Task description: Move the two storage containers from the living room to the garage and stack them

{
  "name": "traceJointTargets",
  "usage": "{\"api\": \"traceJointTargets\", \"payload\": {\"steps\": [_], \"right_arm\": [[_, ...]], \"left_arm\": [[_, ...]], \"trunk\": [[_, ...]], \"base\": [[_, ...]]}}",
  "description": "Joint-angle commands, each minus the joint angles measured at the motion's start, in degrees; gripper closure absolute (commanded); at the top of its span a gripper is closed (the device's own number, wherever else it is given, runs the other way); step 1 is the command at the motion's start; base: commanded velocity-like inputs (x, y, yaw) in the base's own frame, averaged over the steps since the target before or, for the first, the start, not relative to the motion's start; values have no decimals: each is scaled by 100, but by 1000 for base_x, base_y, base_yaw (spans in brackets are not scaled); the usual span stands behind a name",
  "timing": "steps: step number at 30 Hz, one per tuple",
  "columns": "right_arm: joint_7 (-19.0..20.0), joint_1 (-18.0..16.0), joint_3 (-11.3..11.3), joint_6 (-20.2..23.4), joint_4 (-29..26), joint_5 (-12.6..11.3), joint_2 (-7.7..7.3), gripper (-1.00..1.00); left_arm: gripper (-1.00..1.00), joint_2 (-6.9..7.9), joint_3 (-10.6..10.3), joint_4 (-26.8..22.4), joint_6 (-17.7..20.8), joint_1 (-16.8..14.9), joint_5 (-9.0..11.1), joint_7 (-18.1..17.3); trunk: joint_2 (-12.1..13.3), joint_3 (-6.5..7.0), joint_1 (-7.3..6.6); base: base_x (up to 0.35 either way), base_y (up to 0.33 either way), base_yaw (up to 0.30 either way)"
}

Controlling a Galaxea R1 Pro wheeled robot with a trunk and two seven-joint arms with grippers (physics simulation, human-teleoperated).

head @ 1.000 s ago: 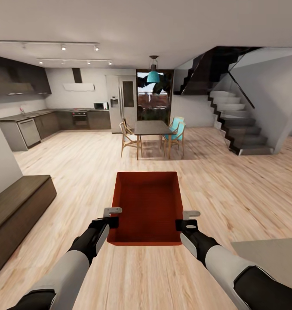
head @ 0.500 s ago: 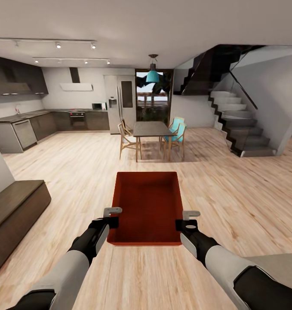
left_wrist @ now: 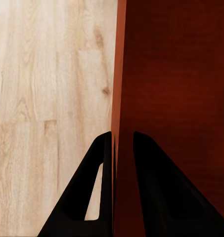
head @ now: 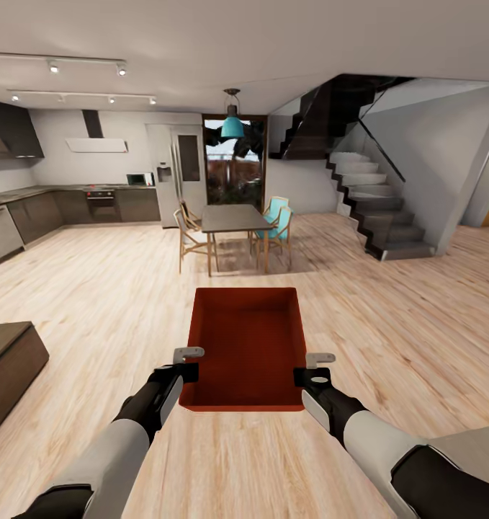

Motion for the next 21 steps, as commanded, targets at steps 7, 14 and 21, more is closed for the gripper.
{"api": "traceJointTargets", "payload": {"steps": [7,14,21], "right_arm": [[-43,-2,19,33,-1,36,-1,100],[-43,-2,19,33,-1,36,-1,100],[-43,-2,19,33,-1,36,-1,100]], "left_arm": [[100,-28,77,-16,29,-7,72,6],[100,-28,77,-16,31,-8,72,6],[100,-28,77,-20,30,-9,72,6]], "trunk": [[-13,-13,7],[-13,-13,7],[-13,-13,7]], "base": [[322,0,-7],[322,0,0],[322,0,0]]}}
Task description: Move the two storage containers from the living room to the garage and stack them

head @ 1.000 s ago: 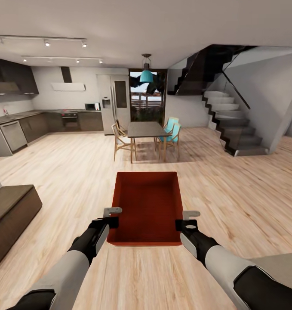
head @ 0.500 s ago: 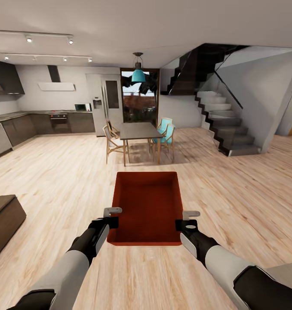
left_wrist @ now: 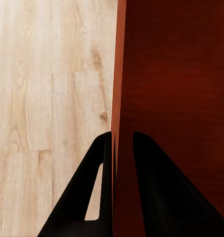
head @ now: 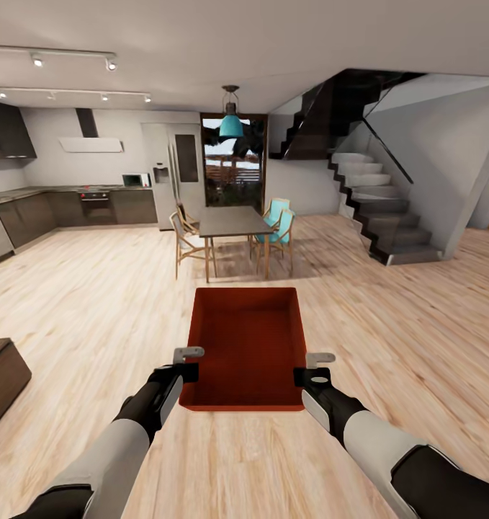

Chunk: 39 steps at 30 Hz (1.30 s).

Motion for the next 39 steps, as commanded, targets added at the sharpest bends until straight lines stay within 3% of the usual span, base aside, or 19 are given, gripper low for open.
{"api": "traceJointTargets", "payload": {"steps": [1,20,39], "right_arm": [[-46,-2,30,33,0,24,-1,100],[-46,-2,30,33,4,18,-2,100],[-47,-2,30,33,9,15,-1,100]], "left_arm": [[100,-27,76,-17,29,-9,75,6],[100,-27,76,-19,30,-9,75,12],[100,-27,76,-19,31,-7,76,7]], "trunk": [[-13,-13,7],[-13,-13,7],[-13,-13,7]], "base": [[322,0,0],[322,0,-9],[322,0,-270]]}}
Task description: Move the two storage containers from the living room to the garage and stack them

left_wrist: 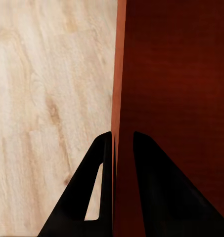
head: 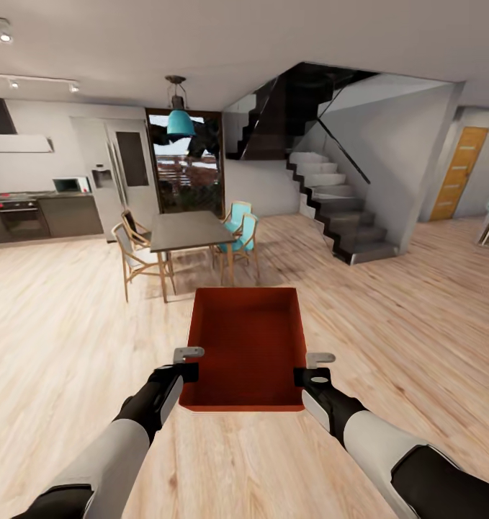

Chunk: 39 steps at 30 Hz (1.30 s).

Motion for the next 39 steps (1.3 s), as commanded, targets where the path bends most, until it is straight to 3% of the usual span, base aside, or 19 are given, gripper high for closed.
{"api": "traceJointTargets", "payload": {"steps": [1,39], "right_arm": [[-46,-3,29,33,6,18,0,100],[-47,-3,29,40,6,19,0,100]], "left_arm": [[100,-24,76,-21,31,-6,80,5],[100,-24,76,-19,31,-8,80,4]], "trunk": [[-13,-13,7],[-13,-13,7]], "base": [[322,0,-282],[322,0,-282]]}}
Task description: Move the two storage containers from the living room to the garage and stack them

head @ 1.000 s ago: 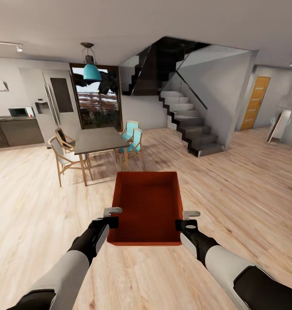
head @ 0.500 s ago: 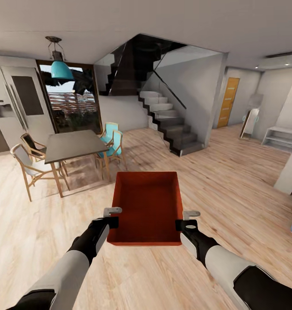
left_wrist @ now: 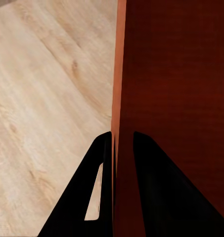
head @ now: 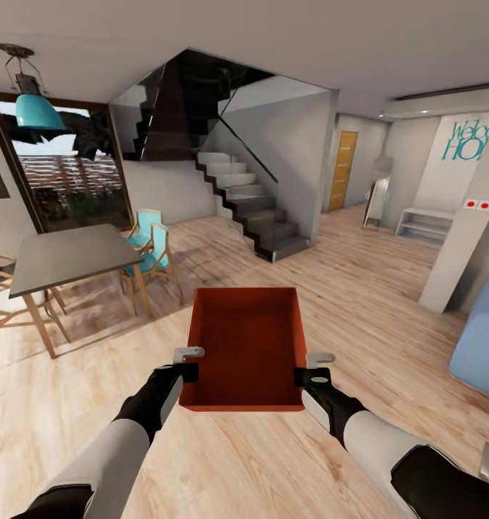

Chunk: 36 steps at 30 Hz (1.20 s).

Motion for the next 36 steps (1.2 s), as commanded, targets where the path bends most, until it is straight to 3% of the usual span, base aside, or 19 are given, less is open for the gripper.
{"api": "traceJointTargets", "payload": {"steps": [1,19,36], "right_arm": [[-48,-3,36,35,7,8,0,100],[-48,-3,36,36,7,15,0,100],[-48,-3,38,36,7,17,0,100]], "left_arm": [[100,-25,75,-23,30,-6,76,5],[100,-27,75,-21,30,-7,79,5],[100,-27,75,-19,30,-5,79,5]], "trunk": [[-13,-13,7],[-13,-13,7],[-13,-13,7]], "base": [[322,0,-282],[322,0,-273],[322,0,-28]]}}
